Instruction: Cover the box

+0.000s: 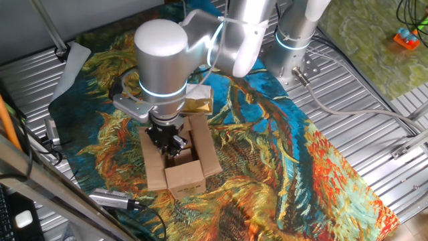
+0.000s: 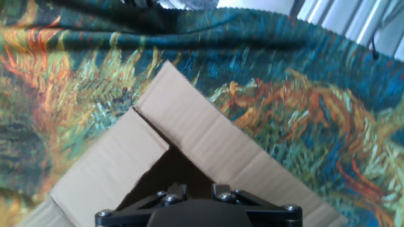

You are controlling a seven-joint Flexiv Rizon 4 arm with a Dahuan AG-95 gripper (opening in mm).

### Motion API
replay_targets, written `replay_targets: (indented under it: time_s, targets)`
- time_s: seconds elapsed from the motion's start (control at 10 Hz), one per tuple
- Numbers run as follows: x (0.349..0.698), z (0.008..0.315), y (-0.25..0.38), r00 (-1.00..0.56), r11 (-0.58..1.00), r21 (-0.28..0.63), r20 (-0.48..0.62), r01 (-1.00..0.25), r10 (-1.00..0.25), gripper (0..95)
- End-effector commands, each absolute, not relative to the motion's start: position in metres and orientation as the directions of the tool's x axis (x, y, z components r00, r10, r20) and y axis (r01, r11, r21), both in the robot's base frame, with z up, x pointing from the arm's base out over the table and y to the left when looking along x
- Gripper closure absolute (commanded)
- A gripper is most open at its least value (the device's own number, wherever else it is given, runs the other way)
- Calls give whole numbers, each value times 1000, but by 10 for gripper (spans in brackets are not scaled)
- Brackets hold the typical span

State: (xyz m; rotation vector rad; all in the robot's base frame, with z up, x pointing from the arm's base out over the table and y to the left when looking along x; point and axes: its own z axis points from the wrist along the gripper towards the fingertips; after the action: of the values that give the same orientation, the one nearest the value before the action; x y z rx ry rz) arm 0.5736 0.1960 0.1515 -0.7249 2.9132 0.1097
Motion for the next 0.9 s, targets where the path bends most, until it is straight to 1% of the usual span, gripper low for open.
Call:
replay_targets:
  time_s: [0.1, 0.4, 0.5, 0.9]
  targets:
    - [551, 171, 201, -903, 904, 69, -118, -422, -413, 760]
    - [531, 188, 213, -917, 916, 82, -105, -393, -384, 760]
    - [519, 193, 218, -922, 920, 83, -99, -382, -374, 760]
    - [489, 188, 228, -941, 937, 103, -99, -333, -324, 760]
